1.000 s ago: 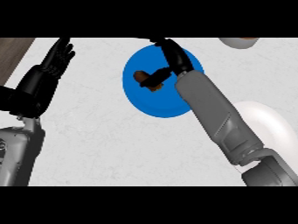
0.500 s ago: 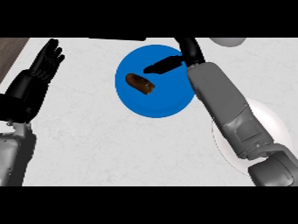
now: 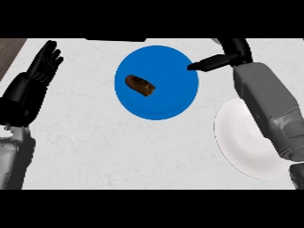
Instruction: Pick the sweet potato from the plate and place it in the plate
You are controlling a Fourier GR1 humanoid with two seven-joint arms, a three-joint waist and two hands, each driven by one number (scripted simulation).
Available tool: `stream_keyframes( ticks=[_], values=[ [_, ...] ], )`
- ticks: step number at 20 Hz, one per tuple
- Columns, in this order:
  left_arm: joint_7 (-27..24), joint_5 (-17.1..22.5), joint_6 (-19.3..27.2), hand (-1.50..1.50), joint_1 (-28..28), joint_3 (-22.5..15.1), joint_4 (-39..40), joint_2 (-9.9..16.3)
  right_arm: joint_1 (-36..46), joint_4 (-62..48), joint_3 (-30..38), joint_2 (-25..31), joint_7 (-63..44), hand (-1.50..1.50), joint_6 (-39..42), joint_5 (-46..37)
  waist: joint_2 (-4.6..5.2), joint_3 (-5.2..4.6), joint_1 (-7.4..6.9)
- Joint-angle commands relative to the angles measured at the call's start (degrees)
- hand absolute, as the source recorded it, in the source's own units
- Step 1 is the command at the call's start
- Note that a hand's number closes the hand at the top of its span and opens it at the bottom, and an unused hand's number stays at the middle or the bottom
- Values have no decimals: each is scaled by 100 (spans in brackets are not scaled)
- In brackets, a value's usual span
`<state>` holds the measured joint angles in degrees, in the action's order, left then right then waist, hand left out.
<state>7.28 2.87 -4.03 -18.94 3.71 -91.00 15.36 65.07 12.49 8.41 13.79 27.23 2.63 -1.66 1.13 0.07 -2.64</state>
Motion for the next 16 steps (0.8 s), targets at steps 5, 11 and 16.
stream_keyframes(
  ticks=[5, 11, 16],
  values=[
    [11, 86, -141, 0, 214, 105, -232, 87, -228, -253, 87, 959, 525, -150, 911, -70, 4, 3, -40],
    [-414, -44, -183, 0, 235, 24, 156, -31, -438, -414, 18, 1210, 964, -150, 1138, -242, 54, 6, -84],
    [25, 10, -148, 0, 5, 132, -101, 88, -597, -436, 6, 1618, 1253, -150, 1153, -350, 26, 10, -78]
  ],
)
